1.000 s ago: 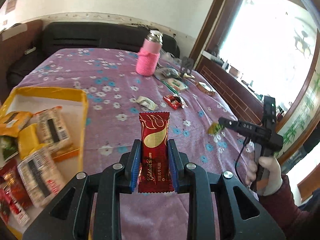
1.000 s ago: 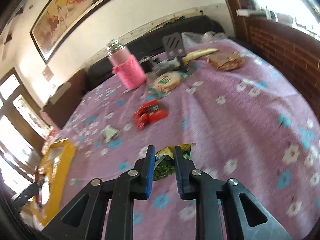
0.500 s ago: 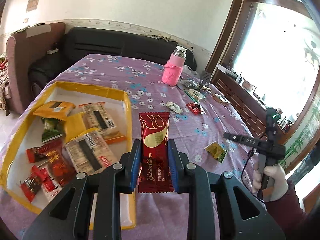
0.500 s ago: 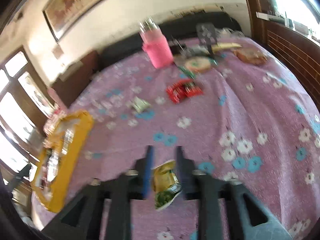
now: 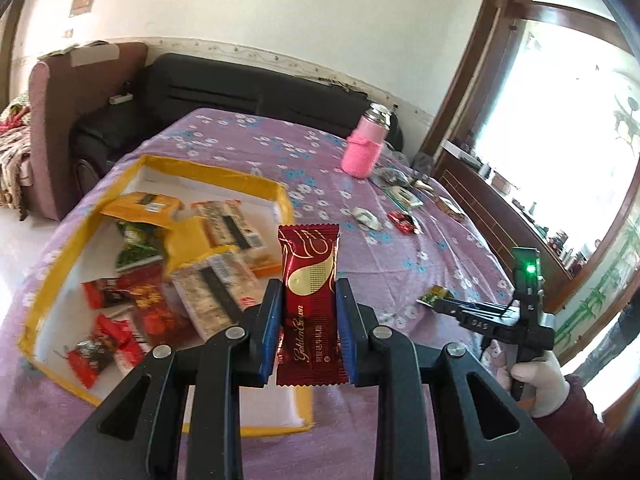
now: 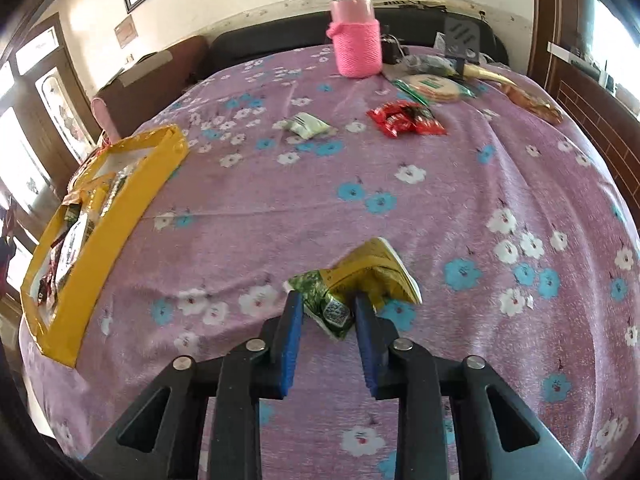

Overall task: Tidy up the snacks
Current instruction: 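Carry both snacks over the yellow-bordered tray, then lower both snacks into the tray and open both tools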

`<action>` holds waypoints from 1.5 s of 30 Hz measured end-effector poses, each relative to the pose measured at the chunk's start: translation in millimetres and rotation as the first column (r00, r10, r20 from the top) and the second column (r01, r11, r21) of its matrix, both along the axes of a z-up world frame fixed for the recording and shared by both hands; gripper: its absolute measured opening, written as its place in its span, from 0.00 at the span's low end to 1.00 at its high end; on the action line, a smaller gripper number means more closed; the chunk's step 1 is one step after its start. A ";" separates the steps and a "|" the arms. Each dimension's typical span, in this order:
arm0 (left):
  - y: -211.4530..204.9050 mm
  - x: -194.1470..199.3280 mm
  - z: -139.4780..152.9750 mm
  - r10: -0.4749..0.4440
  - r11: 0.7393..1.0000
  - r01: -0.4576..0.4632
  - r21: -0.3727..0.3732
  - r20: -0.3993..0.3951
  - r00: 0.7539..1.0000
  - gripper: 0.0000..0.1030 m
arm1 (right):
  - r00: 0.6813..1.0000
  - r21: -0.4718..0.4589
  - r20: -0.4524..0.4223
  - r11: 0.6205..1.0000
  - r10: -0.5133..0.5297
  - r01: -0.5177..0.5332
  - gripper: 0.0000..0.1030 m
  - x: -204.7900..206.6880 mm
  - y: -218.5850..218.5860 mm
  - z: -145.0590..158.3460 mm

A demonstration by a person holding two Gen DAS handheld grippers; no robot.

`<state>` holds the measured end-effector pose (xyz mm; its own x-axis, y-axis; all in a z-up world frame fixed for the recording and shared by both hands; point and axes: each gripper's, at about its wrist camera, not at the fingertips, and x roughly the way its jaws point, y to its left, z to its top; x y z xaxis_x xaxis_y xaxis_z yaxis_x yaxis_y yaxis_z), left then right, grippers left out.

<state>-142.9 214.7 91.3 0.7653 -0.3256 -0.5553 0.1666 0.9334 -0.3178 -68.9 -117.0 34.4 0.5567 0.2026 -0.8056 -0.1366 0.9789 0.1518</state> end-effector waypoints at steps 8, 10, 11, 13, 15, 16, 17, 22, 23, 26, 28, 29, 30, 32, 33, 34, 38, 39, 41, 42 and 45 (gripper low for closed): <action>49.7 -14.3 -1.5 0.108 0.994 -0.108 -0.028 0.006 0.994 0.23 | 0.996 0.030 0.072 0.998 0.045 -0.048 0.11 -3.9 24.7 28.5; 56.4 -15.7 -3.3 0.123 0.992 -0.123 -0.034 0.002 0.992 0.23 | 0.994 0.048 0.090 0.997 0.062 -0.067 0.10 -7.3 30.6 38.4; 58.6 -15.9 -4.1 0.129 0.991 -0.129 -0.036 0.001 0.992 0.23 | 0.993 0.056 0.100 0.995 0.071 -0.077 0.10 -9.6 32.1 42.8; 62.4 -16.3 -6.2 0.137 0.990 -0.137 -0.039 -0.005 0.991 0.23 | 0.989 0.064 0.118 0.993 0.088 -0.096 0.10 -13.6 37.4 52.0; 64.0 -14.5 -8.7 0.142 0.989 -0.142 -0.039 -0.012 0.990 0.23 | 0.985 0.078 0.128 0.989 0.115 -0.126 0.10 -17.1 45.4 61.6; 64.3 -14.0 -9.8 0.142 0.989 -0.143 -0.040 -0.014 0.990 0.23 | 0.983 0.077 0.132 0.987 0.128 -0.139 0.10 -18.1 50.9 65.1; 64.3 -13.7 -10.8 0.142 0.989 -0.143 -0.039 -0.016 0.990 0.23 | 0.981 0.073 0.137 0.986 0.140 -0.151 0.10 -19.5 56.1 68.3; 64.2 -11.7 -13.7 0.147 0.989 -0.148 -0.013 -0.019 0.989 0.23 | 0.961 0.081 0.160 0.967 0.226 -0.241 0.09 -24.8 93.4 86.4; 64.7 -11.5 -14.1 0.149 0.989 -0.149 -0.008 -0.019 0.989 0.23 | 0.957 0.086 0.163 0.962 0.241 -0.258 0.09 -24.7 100.4 89.8; 67.2 -11.4 -15.9 0.155 0.988 -0.155 0.000 -0.021 0.988 0.23 | 0.940 0.093 0.183 0.946 0.289 -0.309 0.09 -25.2 125.2 101.0; 69.7 -11.3 -17.8 0.158 0.987 -0.158 0.002 -0.026 0.987 0.23 | 0.927 0.106 0.190 0.932 0.324 -0.348 0.09 -25.4 142.7 107.0; 70.2 -11.3 -18.4 0.160 0.987 -0.160 0.004 -0.029 0.987 0.23 | 0.920 0.115 0.191 0.923 0.342 -0.367 0.09 -25.7 151.7 109.5; 70.7 -10.8 -19.3 0.163 0.987 -0.163 0.008 -0.032 0.986 0.23 | 0.912 0.124 0.192 0.913 0.362 -0.389 0.09 -26.2 161.8 111.6; 72.4 -8.7 -22.4 0.175 0.985 -0.174 0.023 -0.043 0.984 0.23 | 0.899 0.138 0.188 0.896 0.395 -0.422 0.09 -27.8 178.9 112.3; 72.9 -7.7 -23.8 0.180 0.983 -0.179 0.026 -0.048 0.982 0.23 | 0.893 0.143 0.184 0.887 0.411 -0.438 0.09 -28.5 187.8 111.7; 74.1 -6.4 -25.1 0.187 0.982 -0.185 0.030 -0.055 0.981 0.23 | 0.886 0.148 0.178 0.878 0.429 -0.455 0.09 -29.6 198.2 109.8; 79.9 -1.8 -29.7 0.236 0.971 -0.231 0.067 -0.072 0.969 0.23 | 0.867 0.166 0.140 0.852 0.478 -0.497 0.09 -31.9 229.2 95.2; 80.7 -1.0 -29.9 0.248 0.967 -0.243 0.080 -0.073 0.966 0.23 | 0.864 0.171 0.128 0.847 0.487 -0.503 0.09 -31.9 235.1 90.4; 83.1 -0.2 -30.3 0.276 0.957 -0.268 0.109 -0.073 0.958 0.23 | 0.858 0.175 0.098 0.840 0.504 -0.513 0.09 -31.2 248.2 77.9; 83.8 0.4 -30.5 0.291 0.952 -0.281 0.126 -0.073 0.954 0.23 | 0.856 0.176 0.085 0.838 0.510 -0.516 0.09 -30.5 253.4 72.8; 89.2 1.7 -32.2 0.336 0.934 -0.322 0.152 -0.075 0.939 0.24 | 0.848 0.181 0.040 0.831 0.528 -0.526 0.09 -27.2 268.9 54.2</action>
